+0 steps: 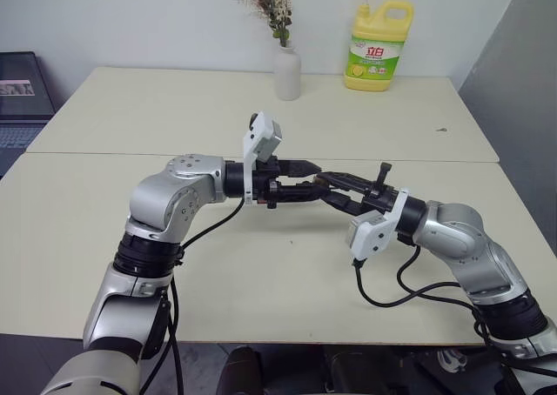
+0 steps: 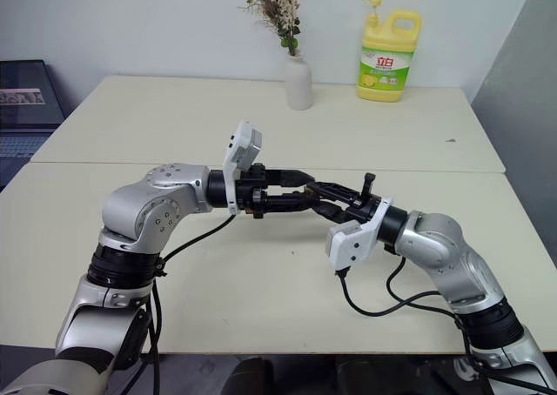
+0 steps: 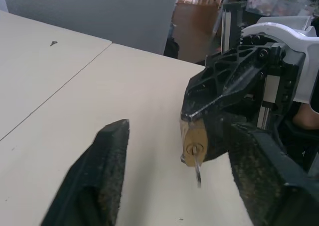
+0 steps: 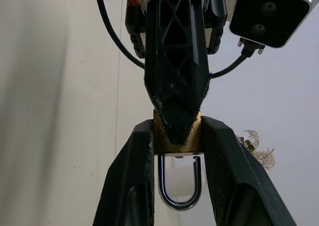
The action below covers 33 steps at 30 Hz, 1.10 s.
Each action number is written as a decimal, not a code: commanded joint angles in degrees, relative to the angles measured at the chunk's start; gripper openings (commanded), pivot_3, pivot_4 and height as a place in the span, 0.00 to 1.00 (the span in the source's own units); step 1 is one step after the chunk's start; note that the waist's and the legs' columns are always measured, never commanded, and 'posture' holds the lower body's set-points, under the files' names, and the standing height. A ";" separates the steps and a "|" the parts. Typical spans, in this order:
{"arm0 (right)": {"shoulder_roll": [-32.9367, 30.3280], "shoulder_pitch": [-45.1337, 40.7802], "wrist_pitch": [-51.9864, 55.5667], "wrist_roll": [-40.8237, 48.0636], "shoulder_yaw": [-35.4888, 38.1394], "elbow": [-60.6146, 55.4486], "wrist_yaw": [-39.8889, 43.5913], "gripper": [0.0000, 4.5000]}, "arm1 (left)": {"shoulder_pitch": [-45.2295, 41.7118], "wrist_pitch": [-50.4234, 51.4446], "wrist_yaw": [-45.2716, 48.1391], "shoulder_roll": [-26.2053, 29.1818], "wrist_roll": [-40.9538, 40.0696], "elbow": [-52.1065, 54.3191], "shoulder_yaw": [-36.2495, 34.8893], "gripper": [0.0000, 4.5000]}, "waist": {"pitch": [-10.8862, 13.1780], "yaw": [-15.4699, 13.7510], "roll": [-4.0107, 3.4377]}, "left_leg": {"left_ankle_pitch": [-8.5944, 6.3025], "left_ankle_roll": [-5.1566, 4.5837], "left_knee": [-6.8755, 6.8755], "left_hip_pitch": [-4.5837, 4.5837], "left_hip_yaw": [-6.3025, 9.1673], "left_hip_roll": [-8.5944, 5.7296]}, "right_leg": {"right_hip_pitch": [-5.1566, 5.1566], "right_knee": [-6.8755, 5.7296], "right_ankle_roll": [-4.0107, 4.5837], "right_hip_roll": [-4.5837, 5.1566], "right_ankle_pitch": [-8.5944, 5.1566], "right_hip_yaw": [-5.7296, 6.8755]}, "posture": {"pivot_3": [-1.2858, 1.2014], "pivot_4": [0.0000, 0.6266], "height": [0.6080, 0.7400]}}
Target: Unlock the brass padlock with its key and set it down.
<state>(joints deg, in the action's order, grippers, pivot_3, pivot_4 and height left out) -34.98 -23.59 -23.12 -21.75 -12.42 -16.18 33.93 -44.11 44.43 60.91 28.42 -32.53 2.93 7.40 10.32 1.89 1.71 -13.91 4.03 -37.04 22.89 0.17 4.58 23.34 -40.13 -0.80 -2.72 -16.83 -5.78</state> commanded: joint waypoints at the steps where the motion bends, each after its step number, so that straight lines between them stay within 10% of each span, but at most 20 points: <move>1: 0.05 -0.87 -0.19 0.95 0.79 -2.63 0.04 0.21 | -1.18 -0.94 0.33 -0.21 -0.01 1.39 0.02 0.38 | 0.00 -0.01 0.00 | 0.00 0.00 0.00 0.01 0.00 0.00 | 0.00 0.00 0.00 0.00 0.00 0.00 | 0.52 0.24 1.00; 6: 0.02 -0.78 -0.10 0.92 0.69 -2.81 0.01 0.21 | -1.10 -1.04 0.64 -0.15 0.03 1.51 0.29 0.04 | 0.00 -0.03 0.00 | 0.00 0.00 0.00 0.01 0.00 0.00 | 0.00 0.00 0.00 0.00 0.00 0.00 | 0.52 0.24 1.00; 16: 0.00 -0.05 1.69 1.42 1.08 -2.94 0.64 0.21 | -0.52 -1.60 1.36 0.16 0.34 1.56 0.70 0.04 | 0.00 -0.03 0.00 | 0.00 0.00 0.00 0.01 0.00 0.00 | 0.00 0.00 0.00 0.00 0.00 0.00 | 0.52 0.24 1.00; 22: -2.53 1.68 5.18 2.04 2.75 -3.09 2.62 0.68 | -0.53 -2.53 1.79 0.32 0.71 0.58 0.76 0.04 | 0.00 -0.06 0.00 | 0.00 0.00 0.00 0.01 0.00 0.00 | 0.00 0.00 0.00 0.00 0.00 0.00 | 0.52 0.24 1.00; 30: -5.49 9.44 11.05 11.55 9.82 -8.20 5.62 0.69 | -0.78 -4.78 3.09 1.08 1.96 -1.18 0.34 0.04 | 0.00 -0.10 0.00 | 0.00 0.00 0.00 0.01 0.02 -0.01 | -0.02 0.01 0.00 0.00 0.00 0.02 | 0.52 0.24 1.00; 33: -6.05 11.72 12.69 18.25 10.55 -11.74 8.42 0.55 | -0.72 -5.45 3.81 1.24 2.12 -1.29 0.44 0.04 | 0.00 0.00 0.00 | 0.00 0.00 0.00 0.01 -0.01 -0.01 | -0.03 0.03 -0.01 0.00 0.00 -0.02 | 0.52 0.24 1.00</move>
<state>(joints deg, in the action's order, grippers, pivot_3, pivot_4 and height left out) -40.53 -11.86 -10.89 -7.60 -3.25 -23.90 41.03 -44.03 40.45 63.86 29.37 -30.23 1.04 8.69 10.32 1.89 1.71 -13.91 4.03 -37.04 22.88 0.17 4.56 23.31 -40.10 -0.81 -2.72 -16.84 -5.79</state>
